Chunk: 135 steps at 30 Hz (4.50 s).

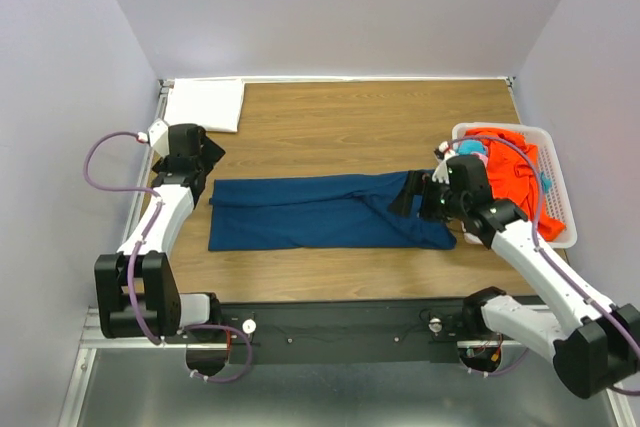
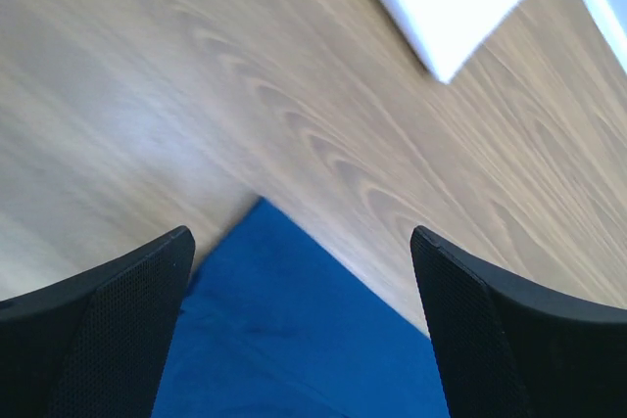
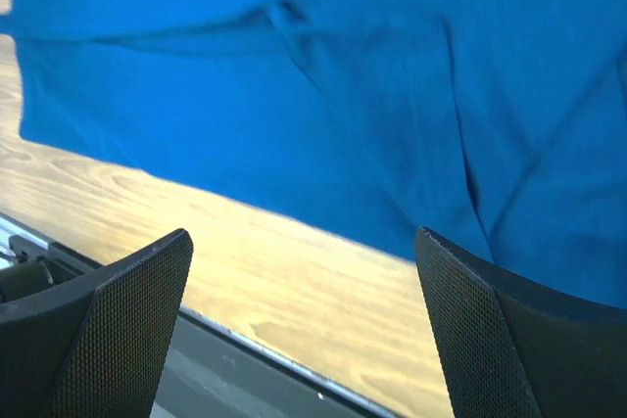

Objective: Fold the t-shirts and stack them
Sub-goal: Fold the tshirt

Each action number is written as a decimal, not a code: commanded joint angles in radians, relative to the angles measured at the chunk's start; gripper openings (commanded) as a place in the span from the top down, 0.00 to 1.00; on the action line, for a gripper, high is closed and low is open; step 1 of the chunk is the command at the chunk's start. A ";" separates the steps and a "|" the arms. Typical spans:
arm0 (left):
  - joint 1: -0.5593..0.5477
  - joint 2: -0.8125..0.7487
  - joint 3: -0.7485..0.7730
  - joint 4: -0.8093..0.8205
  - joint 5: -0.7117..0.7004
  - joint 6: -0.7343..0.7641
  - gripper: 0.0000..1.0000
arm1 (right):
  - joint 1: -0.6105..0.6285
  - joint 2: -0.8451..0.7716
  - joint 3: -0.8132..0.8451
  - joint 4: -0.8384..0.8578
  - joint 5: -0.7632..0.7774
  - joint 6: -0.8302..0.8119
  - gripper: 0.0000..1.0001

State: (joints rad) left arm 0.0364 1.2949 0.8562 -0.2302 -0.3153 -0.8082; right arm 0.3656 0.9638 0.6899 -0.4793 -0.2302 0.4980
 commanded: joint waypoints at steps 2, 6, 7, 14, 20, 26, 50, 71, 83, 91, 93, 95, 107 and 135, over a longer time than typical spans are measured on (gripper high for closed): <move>-0.093 0.046 -0.026 0.101 0.156 0.046 0.02 | 0.004 0.145 0.121 0.030 0.005 -0.055 0.00; -0.121 0.157 -0.005 0.075 0.145 0.066 0.02 | 0.004 0.350 0.206 0.064 0.055 -0.056 0.00; -0.121 0.174 -0.003 0.066 0.139 0.067 0.02 | 0.004 0.383 0.214 0.092 0.039 -0.065 0.00; -0.119 0.257 -0.017 0.060 0.107 0.090 0.02 | 0.003 0.561 0.247 0.166 -0.011 -0.099 0.00; -0.118 0.288 -0.036 0.060 0.088 0.089 0.02 | 0.006 0.619 0.223 0.199 -0.049 -0.118 0.00; -0.118 0.287 -0.036 0.055 0.081 0.089 0.02 | 0.015 0.622 0.198 0.222 -0.164 -0.137 0.00; -0.118 0.261 -0.026 0.037 0.061 0.101 0.02 | 0.161 0.444 0.212 0.202 0.166 -0.087 0.00; -0.118 0.268 -0.028 0.049 0.074 0.103 0.02 | 0.039 0.721 0.281 0.248 0.057 -0.016 0.34; -0.118 0.268 -0.020 0.045 0.071 0.103 0.02 | 0.039 0.609 0.204 0.251 -0.055 0.037 0.61; -0.118 0.268 -0.014 0.035 0.053 0.104 0.02 | 0.079 0.562 0.129 0.260 -0.150 0.076 0.56; -0.118 0.267 -0.013 0.034 0.050 0.104 0.02 | 0.110 0.569 0.120 0.272 -0.153 0.086 0.55; -0.118 0.264 -0.009 0.031 0.047 0.103 0.02 | 0.140 0.579 0.114 0.281 -0.155 0.099 0.55; -0.118 0.253 -0.011 0.025 0.047 0.103 0.02 | 0.423 0.526 0.229 0.291 -0.120 0.086 0.00; -0.343 0.274 0.029 0.037 0.200 0.173 0.02 | -0.016 0.581 0.091 0.189 0.216 0.206 0.00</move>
State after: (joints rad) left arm -0.2970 1.5681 0.9237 -0.2390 -0.1883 -0.6510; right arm 0.3870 1.4136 0.7074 -0.3088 -0.0566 0.7555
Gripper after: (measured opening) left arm 0.983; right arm 0.998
